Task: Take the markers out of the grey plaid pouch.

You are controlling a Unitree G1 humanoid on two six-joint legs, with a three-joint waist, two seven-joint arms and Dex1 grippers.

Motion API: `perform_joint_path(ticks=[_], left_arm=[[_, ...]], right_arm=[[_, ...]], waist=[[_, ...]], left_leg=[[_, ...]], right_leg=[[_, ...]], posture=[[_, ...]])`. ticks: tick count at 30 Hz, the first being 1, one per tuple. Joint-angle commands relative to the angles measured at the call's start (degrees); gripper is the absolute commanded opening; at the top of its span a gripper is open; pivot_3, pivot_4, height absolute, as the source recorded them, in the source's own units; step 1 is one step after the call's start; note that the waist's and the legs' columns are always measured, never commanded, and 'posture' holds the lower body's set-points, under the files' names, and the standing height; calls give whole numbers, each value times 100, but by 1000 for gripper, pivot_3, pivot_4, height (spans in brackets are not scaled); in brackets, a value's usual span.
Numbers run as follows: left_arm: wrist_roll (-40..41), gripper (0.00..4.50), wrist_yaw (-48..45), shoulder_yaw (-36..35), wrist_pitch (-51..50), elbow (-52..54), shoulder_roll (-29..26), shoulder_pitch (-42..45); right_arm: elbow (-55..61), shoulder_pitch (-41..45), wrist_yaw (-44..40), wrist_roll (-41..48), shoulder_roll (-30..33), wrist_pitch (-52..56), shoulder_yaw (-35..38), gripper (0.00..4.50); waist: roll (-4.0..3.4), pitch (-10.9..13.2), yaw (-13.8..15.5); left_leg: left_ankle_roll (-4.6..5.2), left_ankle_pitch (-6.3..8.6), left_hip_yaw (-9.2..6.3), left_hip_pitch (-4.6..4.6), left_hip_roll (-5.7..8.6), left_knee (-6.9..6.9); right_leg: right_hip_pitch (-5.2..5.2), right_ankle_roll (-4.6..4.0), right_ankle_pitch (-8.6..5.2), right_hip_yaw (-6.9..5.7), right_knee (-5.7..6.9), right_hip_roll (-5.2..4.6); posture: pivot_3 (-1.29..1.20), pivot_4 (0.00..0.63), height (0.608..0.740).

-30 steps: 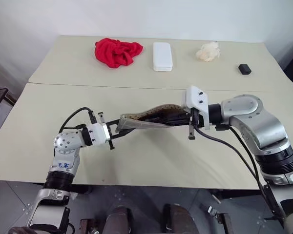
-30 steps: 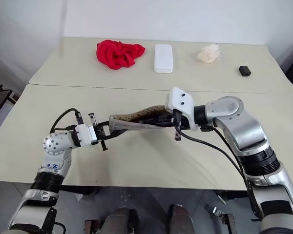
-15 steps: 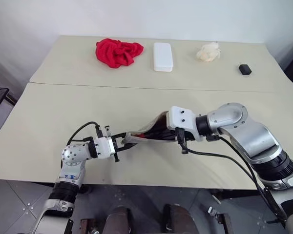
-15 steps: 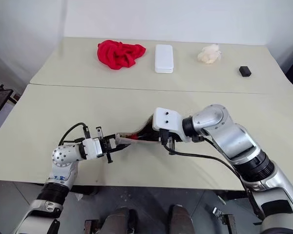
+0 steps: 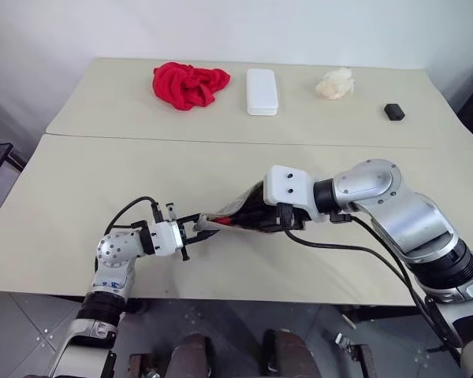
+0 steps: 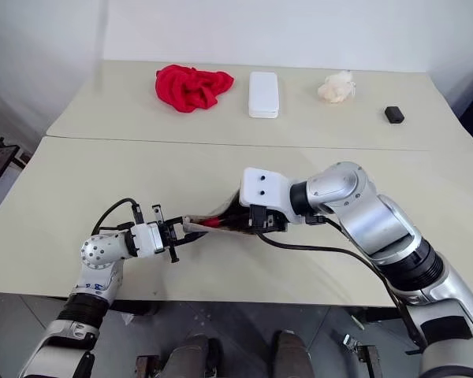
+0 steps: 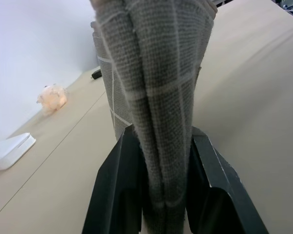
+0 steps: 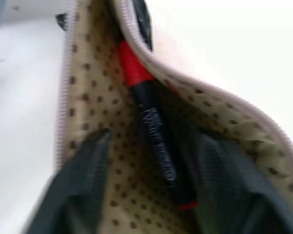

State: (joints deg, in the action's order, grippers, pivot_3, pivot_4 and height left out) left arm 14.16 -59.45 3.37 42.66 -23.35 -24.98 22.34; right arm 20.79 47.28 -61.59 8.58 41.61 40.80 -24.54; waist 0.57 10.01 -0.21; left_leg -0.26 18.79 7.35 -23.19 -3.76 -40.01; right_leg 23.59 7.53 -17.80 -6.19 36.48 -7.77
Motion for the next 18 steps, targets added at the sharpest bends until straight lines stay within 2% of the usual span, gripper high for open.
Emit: perform_joint_path(ticks=[1,9,14,16,18], left_arm=[[3,705,61,21,55,81,30,48],[-27,705,139,52,-24,201,65,26],[139,705,129,39,-720,522,-53,-132],[162,1417,151,12,-828,625,-37,-175],[150,1860,184,-14,-870,672,-5,-186]], right_arm=[[-196,51,104,-321,-132,-364,-166,2845],[-759,5,335,-903,-587,-921,-454,2845],[-780,-86,279,-955,-706,-1031,-403,2845],[-772,-110,235,-960,-701,-1041,-376,2873],[-775,-121,214,-954,-709,-1046,-343,2873]], waist=[[0,0,0],[0,0,3],[0,0,-5],[0,0,-6],[1,0,0]], left_leg=[[0,0,0,0,0,0],[0,0,2,1,0,0],[-1,0,2,1,0,0],[0,0,2,1,0,1],[0,0,2,1,-1,1]], right_leg=[[0,0,0,0,0,0],[0,0,0,0,1,0],[0,0,0,0,1,1],[0,0,0,0,1,1],[0,0,0,0,1,1]], posture=[[0,150,740],[0,150,740],[0,150,740],[0,150,740],[0,150,740]])
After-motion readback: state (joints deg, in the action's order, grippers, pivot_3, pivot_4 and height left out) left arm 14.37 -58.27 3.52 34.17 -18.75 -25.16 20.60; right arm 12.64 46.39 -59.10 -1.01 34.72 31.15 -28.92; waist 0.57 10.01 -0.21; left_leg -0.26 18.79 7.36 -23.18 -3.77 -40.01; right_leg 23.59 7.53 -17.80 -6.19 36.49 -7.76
